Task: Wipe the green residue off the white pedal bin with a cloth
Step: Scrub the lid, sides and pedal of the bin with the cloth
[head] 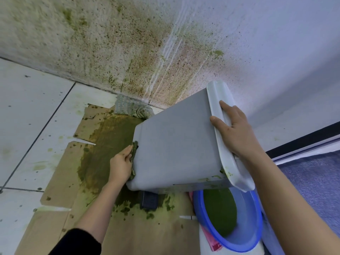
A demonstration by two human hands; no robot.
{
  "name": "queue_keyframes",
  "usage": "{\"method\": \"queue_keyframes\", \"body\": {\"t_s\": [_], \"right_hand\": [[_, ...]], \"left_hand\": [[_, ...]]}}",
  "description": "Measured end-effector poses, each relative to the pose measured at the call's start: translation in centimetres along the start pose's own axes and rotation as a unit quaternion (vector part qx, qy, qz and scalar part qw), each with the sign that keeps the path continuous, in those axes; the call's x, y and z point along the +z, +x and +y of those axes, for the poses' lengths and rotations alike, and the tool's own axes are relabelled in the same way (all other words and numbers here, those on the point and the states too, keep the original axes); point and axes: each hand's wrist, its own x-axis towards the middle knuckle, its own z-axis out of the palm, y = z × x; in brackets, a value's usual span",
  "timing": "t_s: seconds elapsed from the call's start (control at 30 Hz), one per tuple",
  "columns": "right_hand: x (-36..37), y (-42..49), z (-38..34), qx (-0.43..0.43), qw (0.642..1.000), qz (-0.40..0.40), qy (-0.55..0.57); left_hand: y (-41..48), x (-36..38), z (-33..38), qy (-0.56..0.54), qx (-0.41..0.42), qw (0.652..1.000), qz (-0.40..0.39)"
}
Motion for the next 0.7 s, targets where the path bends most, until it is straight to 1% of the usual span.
{"method": "queue_keyframes", "body": {"t_s": [0.1, 0.27, 0.37, 0.43, 0.5, 0.6, 0.7], "right_hand": [[-0.1, 0.0, 0.1, 0.002, 1.000, -0.003, 0.008], [-1.0, -0.8, 1.6, 0.012, 1.000, -0.007, 0.011], [-1.8, -1.4, 2.9, 0.024, 1.000, -0.003, 0.019], [-2.0, -1.7, 3.7, 0.032, 0.999, -0.004, 0.022], [-2.0, -1.7, 4.2, 0.035, 0.999, -0.006, 0.022], [-1.9, -1.4, 4.7, 0.044, 0.999, -0.008, 0.020], [-1.9, -1.5, 5.2, 0.052, 0.998, -0.014, 0.027]], "left_hand": [[-3.6, 0.0, -0.9, -0.008, -0.015, 1.000, 0.018], [-9.4, 0.7, -1.7, 0.046, 0.058, 0.996, 0.052], [-11.2, 1.2, -1.5, 0.032, 0.081, 0.995, 0.040], [-12.1, 2.1, -0.6, 0.031, 0.129, 0.991, 0.023], [-12.9, 3.7, 0.8, 0.050, 0.204, 0.978, 0.012], [-13.3, 6.5, 5.0, 0.058, 0.319, 0.945, -0.032], [-12.4, 8.6, 9.5, 0.058, 0.396, 0.911, -0.101]]}}
